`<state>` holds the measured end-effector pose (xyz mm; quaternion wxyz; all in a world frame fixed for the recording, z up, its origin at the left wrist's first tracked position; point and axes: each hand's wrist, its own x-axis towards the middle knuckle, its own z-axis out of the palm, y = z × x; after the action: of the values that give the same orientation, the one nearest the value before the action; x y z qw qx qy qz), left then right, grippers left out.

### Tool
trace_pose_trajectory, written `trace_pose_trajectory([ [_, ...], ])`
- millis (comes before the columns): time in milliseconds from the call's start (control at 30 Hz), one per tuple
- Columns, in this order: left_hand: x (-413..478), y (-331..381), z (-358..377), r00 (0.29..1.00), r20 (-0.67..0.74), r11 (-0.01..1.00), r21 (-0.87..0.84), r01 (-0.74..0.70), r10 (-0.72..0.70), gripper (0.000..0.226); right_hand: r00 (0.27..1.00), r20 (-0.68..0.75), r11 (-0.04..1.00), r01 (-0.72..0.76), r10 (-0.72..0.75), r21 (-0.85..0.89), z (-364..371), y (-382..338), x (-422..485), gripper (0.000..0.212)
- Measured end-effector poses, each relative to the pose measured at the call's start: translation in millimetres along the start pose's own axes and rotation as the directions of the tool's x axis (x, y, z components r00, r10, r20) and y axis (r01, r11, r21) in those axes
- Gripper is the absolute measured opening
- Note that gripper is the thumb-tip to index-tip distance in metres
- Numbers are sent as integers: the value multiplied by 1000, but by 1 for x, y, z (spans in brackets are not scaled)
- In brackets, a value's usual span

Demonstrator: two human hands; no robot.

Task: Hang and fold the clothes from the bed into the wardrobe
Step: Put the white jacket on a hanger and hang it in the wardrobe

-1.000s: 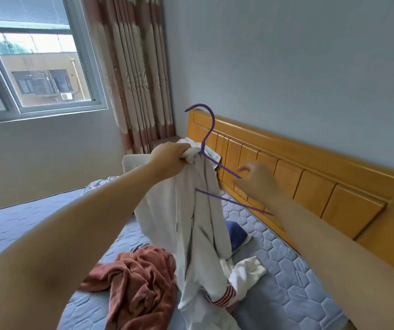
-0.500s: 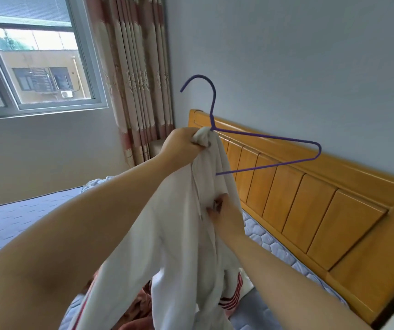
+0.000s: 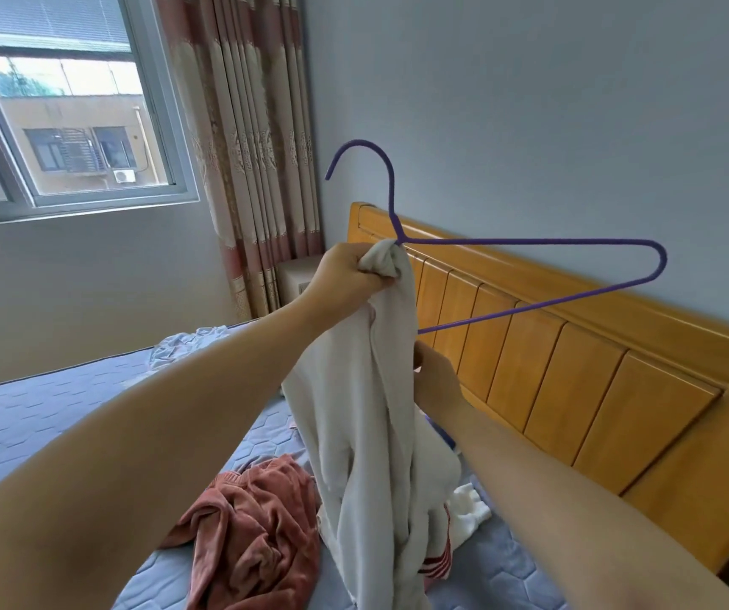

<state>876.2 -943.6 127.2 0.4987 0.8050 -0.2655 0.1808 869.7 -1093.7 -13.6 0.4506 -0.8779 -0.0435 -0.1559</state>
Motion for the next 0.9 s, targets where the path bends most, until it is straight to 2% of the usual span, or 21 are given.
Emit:
trace_pose_trajectory([
  [100,3,-3,0,1000,-11,1000,12,3,-3,28,984,175,927,-88,25,365,-9,-7,-6,49],
  [133,4,-4,-1,1000,-15,1000,14,3,-3,28,972,232,917,-115,25,383,-13,-5,-5,53],
  [233,5,-7,-2,1000,-18,1000,22,2,-1,29,923,384,923,-181,40,339,-22,4,0,33],
  [400,8,-9,5,1000,-17,1000,14,9,-9,28,837,548,851,-291,5,437,-28,16,4,22],
  [467,9,-10,8,1000,-21,1000,6,16,-15,25,819,573,886,-278,16,372,-24,18,4,14],
  [533,9,-12,10,999,-19,999,2,32,-32,20,856,510,972,-181,82,147,-20,18,6,10],
  [633,7,-17,11,998,-32,998,3,61,-61,13,937,330,992,-85,111,-91,-21,22,13,9],
  [733,3,-22,7,996,-41,997,8,82,-82,11,979,189,982,-39,75,-187,-33,34,16,16],
  [800,-3,-28,2,997,-30,997,34,72,-71,22,994,99,969,-11,36,-245,-42,45,15,30],
  [900,-16,-41,-9,996,-22,993,75,88,-87,36,999,-30,950,-45,38,-309,-54,66,12,32],
])
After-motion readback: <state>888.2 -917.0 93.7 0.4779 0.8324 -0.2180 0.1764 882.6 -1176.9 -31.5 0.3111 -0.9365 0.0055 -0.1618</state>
